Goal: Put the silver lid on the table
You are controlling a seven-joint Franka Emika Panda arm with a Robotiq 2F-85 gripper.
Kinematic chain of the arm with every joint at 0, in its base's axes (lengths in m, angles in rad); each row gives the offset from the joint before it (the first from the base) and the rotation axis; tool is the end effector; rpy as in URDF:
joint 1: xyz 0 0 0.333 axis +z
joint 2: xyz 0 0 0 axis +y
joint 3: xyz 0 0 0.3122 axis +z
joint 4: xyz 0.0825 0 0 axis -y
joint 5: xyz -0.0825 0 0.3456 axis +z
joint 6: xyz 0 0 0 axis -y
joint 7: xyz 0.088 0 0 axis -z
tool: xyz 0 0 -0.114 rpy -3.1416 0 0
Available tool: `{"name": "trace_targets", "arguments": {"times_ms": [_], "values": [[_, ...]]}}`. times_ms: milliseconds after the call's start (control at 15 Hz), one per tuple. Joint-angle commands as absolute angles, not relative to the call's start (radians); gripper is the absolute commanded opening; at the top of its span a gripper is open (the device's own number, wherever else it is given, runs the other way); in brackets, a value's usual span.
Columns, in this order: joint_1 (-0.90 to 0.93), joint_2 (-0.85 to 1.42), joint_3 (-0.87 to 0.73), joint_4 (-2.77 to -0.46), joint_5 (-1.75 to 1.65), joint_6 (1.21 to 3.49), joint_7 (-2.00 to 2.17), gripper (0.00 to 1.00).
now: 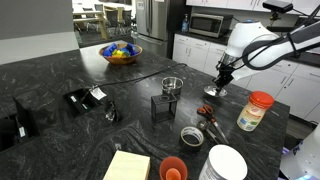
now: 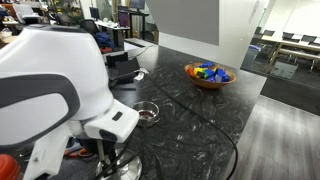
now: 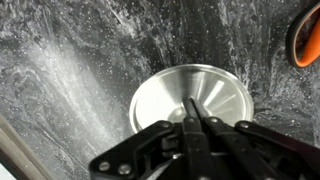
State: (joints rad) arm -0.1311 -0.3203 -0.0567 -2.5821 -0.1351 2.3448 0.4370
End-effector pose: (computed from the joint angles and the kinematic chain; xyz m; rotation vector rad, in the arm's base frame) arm 0.3888 -0.0765 0.3922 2.9589 -0.8064 0.1426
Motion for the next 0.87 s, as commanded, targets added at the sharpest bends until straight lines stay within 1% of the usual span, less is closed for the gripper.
{"name": "trace_targets", "arguments": {"times_ms": [0, 67, 133, 200, 267, 333, 467, 800], "values": [[-0.161, -0.347, -0.029, -2.593, -0.153, 2.322, 0.464, 0.28], [-0.163, -0.347, -0.028, -2.593, -0.155, 2.322, 0.469, 0.3], [-0.164, -0.351, -0.024, -2.594, -0.162, 2.322, 0.473, 0.35], [-0.16, -0.357, -0.024, -2.594, -0.163, 2.326, 0.463, 0.43], [-0.153, -0.325, -0.036, -2.582, -0.137, 2.34, 0.444, 0.24], [-0.153, -0.33, -0.033, -2.582, -0.139, 2.34, 0.444, 0.32], [-0.153, -0.338, -0.029, -2.583, -0.139, 2.339, 0.444, 0.43], [-0.154, -0.338, -0.029, -2.585, -0.139, 2.339, 0.444, 0.43]]}}
